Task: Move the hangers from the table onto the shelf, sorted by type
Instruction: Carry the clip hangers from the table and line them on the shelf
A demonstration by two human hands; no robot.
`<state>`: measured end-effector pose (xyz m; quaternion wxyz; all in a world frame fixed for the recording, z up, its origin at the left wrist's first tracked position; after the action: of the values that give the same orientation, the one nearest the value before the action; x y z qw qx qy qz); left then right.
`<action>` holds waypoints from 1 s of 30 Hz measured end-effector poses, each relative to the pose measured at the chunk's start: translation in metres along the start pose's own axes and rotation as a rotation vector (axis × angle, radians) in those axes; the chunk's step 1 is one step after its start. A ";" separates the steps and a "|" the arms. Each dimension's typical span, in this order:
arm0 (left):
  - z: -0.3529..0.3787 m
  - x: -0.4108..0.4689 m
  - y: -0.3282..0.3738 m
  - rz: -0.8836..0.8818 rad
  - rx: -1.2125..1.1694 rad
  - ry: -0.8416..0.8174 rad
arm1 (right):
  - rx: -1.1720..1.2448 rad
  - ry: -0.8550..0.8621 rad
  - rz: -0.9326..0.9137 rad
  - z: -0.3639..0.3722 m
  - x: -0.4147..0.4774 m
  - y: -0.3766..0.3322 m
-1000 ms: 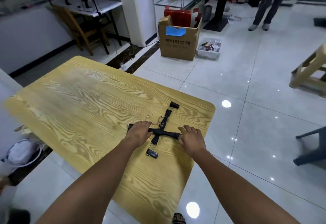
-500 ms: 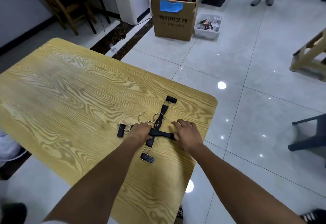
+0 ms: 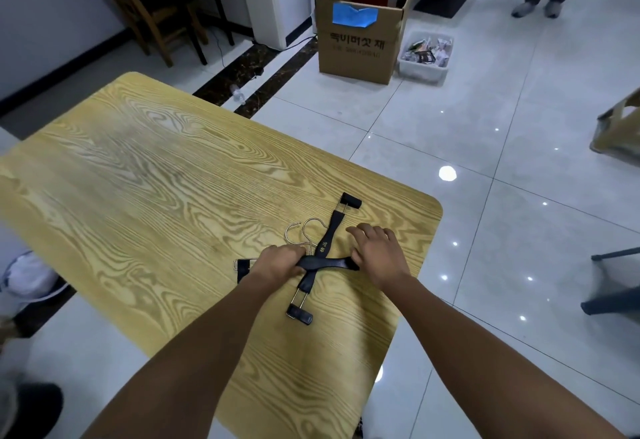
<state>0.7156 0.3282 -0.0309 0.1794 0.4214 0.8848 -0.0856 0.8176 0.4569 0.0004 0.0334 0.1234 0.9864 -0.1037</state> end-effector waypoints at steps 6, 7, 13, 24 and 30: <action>-0.022 -0.017 -0.039 -0.087 -0.080 0.098 | -0.021 0.095 -0.017 -0.024 0.010 -0.005; -0.025 -0.020 -0.049 -0.117 -0.101 0.108 | -0.022 0.104 -0.020 -0.026 0.012 -0.006; -0.041 -0.040 -0.110 -0.292 -0.093 0.154 | -0.043 0.096 -0.061 -0.025 0.022 -0.017; -0.043 -0.052 -0.161 -0.485 -0.266 0.239 | -0.141 -0.171 -0.285 0.039 0.045 -0.040; -0.042 -0.041 -0.158 -0.489 -0.263 0.229 | -0.172 -0.269 -0.313 0.063 0.065 -0.043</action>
<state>0.6060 0.2121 0.0238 0.1057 0.1760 0.9780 0.0371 0.7469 0.4183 -0.0583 0.1586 -0.0494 0.9853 -0.0387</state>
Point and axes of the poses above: each hand's wrist, its own x-axis towards the middle knuckle, its own z-axis out of the palm, y = z × x, the point moved 8 cm from there along x, towards the middle knuckle, and after that the axes turned 7 degrees about -z, right-handed, at the moved point
